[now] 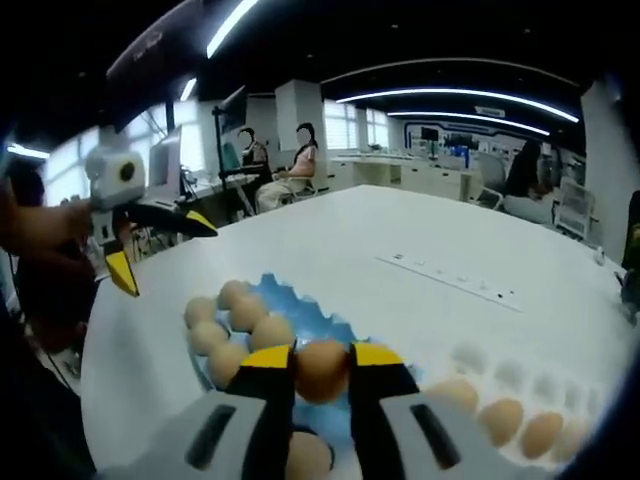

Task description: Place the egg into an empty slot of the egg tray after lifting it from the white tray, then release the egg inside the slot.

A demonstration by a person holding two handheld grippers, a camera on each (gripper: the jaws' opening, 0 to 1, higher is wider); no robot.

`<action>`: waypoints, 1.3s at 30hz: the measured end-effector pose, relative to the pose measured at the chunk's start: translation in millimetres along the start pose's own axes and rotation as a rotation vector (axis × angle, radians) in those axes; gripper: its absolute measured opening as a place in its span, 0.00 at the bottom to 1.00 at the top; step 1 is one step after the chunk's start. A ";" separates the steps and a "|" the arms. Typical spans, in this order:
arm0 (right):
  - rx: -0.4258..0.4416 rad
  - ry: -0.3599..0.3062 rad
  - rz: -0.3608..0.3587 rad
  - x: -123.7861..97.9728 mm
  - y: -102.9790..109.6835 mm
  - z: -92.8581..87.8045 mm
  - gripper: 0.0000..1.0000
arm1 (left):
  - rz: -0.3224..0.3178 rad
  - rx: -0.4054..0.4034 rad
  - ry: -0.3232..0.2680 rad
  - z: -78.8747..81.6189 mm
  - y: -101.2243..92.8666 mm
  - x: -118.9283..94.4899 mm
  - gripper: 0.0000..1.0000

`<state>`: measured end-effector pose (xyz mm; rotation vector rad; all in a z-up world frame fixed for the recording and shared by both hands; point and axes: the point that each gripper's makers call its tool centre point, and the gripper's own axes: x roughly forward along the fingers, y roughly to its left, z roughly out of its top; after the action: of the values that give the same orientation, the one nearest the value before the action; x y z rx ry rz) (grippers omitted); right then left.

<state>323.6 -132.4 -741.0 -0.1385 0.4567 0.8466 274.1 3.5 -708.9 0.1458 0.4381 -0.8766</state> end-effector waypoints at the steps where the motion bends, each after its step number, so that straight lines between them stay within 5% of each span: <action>1: -0.001 0.002 0.001 1.9 0.8 -0.5 0.19 | 0.000 0.000 -0.002 0.1 0.6 -1.1 0.83; 15: 0.022 0.034 0.025 16.8 6.2 -10.2 0.17 | 0.011 -0.005 -0.006 -1.3 5.3 -8.0 0.83; 18: 0.020 0.041 0.043 16.3 10.2 -11.2 0.00 | 0.011 -0.007 -0.005 -2.0 5.3 -8.9 0.82; 19: 0.072 0.040 0.026 13.3 13.6 -7.7 0.00 | 0.011 -0.007 -0.005 -2.1 5.2 -9.0 0.82; 22: -0.027 0.039 0.029 10.6 10.3 0.1 0.00 | 0.011 -0.007 -0.007 -1.8 4.4 -8.8 0.82; 27: -0.011 0.024 0.040 8.5 7.5 3.8 0.04 | 0.009 -0.006 -0.010 -0.6 2.9 -7.2 0.82; 39: 0.097 -0.053 -0.032 -18.4 -20.3 -3.3 0.14 | 0.011 -0.004 -0.013 3.6 -0.3 -2.4 0.82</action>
<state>327.1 -159.5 -737.1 -0.0341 0.4438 0.7933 273.6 3.9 -704.5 0.1388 0.4261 -0.8657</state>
